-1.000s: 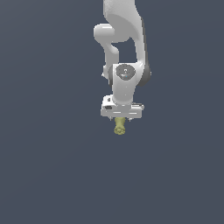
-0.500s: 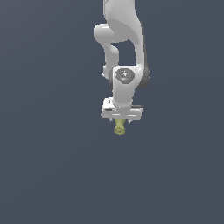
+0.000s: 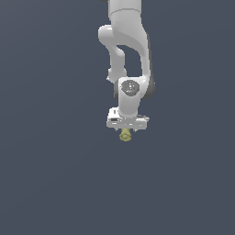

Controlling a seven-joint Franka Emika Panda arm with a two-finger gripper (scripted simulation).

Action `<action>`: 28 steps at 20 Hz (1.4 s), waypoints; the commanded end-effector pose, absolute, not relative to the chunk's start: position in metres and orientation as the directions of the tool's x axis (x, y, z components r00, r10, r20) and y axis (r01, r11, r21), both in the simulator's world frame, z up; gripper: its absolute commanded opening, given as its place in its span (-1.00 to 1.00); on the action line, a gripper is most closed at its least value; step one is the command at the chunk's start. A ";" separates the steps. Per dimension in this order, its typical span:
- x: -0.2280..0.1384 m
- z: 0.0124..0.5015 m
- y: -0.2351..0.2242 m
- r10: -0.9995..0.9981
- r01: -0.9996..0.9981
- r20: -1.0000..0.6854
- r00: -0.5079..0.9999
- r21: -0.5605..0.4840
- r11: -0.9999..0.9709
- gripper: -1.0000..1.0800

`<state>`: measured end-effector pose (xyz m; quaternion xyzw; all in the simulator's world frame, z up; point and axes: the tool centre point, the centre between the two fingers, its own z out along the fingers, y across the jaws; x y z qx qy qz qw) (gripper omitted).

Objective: Pick up the object and move it to a goal position.

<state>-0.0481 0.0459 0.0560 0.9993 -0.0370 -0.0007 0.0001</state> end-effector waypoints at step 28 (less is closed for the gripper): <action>-0.094 0.060 -0.017 -0.074 -0.074 0.000 0.997 0.000 -0.997 -1.00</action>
